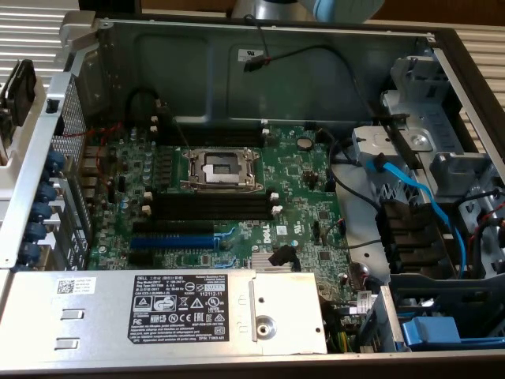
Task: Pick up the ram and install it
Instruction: 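Pick up the ram and move it above insertion slot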
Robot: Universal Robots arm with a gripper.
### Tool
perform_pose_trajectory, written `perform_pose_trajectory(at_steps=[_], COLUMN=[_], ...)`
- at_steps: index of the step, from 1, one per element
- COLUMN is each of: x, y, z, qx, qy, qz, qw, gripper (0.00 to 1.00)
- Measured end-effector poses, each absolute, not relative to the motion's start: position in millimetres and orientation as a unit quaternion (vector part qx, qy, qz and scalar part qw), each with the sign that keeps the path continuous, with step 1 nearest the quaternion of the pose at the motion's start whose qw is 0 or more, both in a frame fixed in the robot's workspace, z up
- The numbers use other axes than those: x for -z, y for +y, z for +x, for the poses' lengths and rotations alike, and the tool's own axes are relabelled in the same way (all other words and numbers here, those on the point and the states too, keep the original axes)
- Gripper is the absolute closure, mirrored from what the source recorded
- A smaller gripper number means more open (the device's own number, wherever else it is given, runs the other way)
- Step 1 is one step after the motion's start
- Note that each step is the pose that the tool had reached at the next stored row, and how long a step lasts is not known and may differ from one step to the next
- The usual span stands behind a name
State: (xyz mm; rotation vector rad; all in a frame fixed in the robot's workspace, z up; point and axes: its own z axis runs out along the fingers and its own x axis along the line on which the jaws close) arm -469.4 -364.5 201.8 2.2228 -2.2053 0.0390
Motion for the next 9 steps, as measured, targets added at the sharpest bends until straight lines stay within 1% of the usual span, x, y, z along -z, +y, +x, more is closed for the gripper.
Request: perform_pose_trajectory(at_steps=[9], x=[-201.6], y=[-364.5], z=[-469.4], qx=[-0.012], qy=[-0.704], qz=[0.71], qw=[0.004], gripper=[0.76])
